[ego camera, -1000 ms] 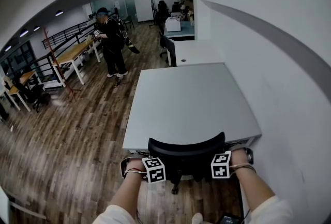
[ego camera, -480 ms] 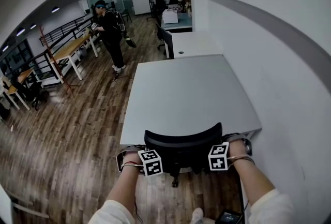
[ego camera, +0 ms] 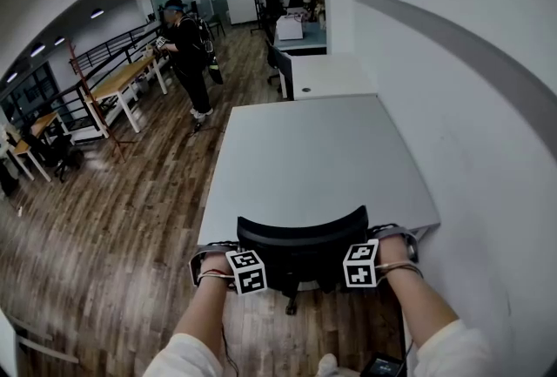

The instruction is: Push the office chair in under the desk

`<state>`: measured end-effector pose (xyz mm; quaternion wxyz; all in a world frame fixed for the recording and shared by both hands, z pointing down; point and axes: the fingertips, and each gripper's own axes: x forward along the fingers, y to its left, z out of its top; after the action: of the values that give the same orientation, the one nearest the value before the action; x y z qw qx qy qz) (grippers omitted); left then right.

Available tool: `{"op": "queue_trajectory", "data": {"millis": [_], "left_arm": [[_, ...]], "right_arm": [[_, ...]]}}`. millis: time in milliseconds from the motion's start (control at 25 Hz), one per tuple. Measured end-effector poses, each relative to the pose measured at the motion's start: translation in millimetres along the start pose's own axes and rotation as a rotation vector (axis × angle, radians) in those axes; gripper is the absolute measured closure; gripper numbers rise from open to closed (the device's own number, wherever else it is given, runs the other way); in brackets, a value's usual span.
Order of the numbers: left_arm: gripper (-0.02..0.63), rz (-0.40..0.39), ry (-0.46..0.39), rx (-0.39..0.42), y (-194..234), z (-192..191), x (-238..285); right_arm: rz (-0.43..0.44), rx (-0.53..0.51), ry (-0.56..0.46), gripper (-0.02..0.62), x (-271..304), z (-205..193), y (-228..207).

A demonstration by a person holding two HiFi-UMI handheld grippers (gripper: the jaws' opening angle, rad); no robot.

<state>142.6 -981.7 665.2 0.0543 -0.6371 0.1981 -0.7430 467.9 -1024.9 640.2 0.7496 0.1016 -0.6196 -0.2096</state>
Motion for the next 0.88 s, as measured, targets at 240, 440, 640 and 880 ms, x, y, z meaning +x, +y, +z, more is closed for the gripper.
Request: {"op": "queue_trajectory", "data": {"millis": [240,440,640,880], "left_arm": [[0.480,0.029,0.011,0.003,18,3,4],[0.480,0.019,0.012,0.019,23,-3,9],[0.480,0.011,0.015,0.036,30,-7,13],[0.479,0.003,-0.006,0.035,37,-12,12]], "right_arm": [[-0.015,-0.004,0.005,0.465,7,-3,-19],[0.011,0.007,0.006,0.465,5,4,-17],[0.012,0.030,0.012,0.465,6,9,-17],[0.006,0.040,0.026,0.465,2,12,-23]]}}
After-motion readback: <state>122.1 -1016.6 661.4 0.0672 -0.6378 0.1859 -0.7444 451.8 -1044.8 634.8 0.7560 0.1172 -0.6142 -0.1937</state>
